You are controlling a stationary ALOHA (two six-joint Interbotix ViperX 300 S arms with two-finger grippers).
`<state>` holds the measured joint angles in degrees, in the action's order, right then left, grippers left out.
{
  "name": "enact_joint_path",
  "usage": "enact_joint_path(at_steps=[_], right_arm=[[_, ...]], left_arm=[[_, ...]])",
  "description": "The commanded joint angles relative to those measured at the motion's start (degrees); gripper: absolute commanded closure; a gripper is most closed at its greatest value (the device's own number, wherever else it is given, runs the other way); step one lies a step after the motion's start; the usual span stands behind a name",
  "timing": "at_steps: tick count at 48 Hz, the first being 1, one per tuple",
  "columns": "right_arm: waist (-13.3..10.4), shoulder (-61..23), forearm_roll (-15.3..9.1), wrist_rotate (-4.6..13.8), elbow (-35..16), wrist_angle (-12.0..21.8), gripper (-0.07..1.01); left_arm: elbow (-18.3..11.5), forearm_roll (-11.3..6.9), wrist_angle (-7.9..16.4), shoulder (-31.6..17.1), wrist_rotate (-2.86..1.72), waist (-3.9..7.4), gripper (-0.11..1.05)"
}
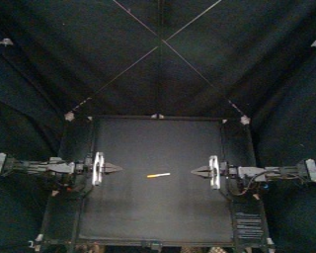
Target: Uncap the pen
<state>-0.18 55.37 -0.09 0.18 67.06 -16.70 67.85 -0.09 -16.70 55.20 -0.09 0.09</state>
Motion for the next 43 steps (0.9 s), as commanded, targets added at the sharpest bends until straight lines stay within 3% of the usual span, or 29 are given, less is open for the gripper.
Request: enact_joint_path(at_steps=[1, 10, 20, 34, 43], right_arm=[[-0.97, -3.25, 0.0, 0.26, -0.09, -0.7, 0.96], [-3.43, -16.08, 0.0, 0.35, -1.67, -1.23, 0.87], [-5.45, -32.96, -0.09, -0.26, -6.86, -1.32, 0.72], [-7.82, -50.62, -2.46, -0.18, -14.68, -0.97, 0.22], [-8.7, -56.16, -2.81, -0.53, -17.4, -0.79, 0.0]], left_arm=[[-0.53, 0.0, -2.2, -2.9, 0.0, 0.53, 1.03], [-0.79, -0.09, -4.31, -10.99, -0.09, -0.26, 0.89], [-2.46, 0.0, -6.77, -21.88, 0.0, -0.62, 0.79], [-4.83, -0.26, -7.21, -31.82, -0.18, -0.62, 0.43], [-5.01, -2.46, -7.21, -33.31, -0.18, -0.62, 0.14]])
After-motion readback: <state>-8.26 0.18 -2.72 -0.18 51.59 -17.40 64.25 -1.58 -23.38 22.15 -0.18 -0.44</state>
